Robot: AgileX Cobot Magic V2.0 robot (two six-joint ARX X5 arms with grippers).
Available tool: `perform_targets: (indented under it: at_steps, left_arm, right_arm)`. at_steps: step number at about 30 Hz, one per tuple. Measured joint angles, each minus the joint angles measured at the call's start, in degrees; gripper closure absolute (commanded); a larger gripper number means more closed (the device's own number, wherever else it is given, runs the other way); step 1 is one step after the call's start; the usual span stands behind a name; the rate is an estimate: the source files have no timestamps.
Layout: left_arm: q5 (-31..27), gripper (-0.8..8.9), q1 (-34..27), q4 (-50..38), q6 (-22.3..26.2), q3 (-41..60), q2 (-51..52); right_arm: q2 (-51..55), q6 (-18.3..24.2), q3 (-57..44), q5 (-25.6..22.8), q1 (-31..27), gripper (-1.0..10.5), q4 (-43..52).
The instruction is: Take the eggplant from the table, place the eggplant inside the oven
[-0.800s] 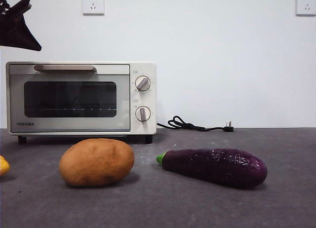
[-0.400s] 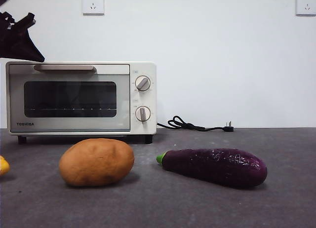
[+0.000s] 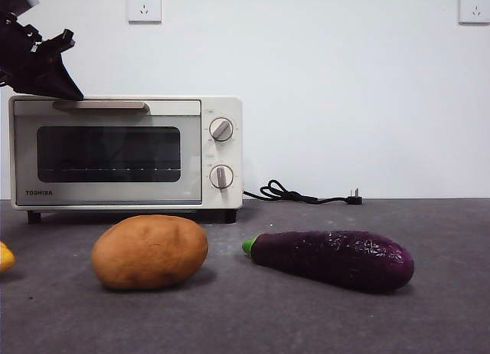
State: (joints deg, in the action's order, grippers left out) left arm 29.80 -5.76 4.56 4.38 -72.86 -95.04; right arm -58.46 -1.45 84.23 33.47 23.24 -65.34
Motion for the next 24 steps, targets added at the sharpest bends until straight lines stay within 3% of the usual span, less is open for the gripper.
perform_targets:
  at_steps: [11,24]
  left_arm:
    - [-0.7,8.19,2.1,-0.6,1.1,-1.1,-2.1]
    - [-0.7,8.19,6.3,5.3,4.6,-3.2,-2.7]
  right_arm:
    - [0.0,0.0,0.0,0.0,0.0,3.8,-2.4]
    - [-0.1,1.0,0.0,0.0,0.0,3.8,-2.3]
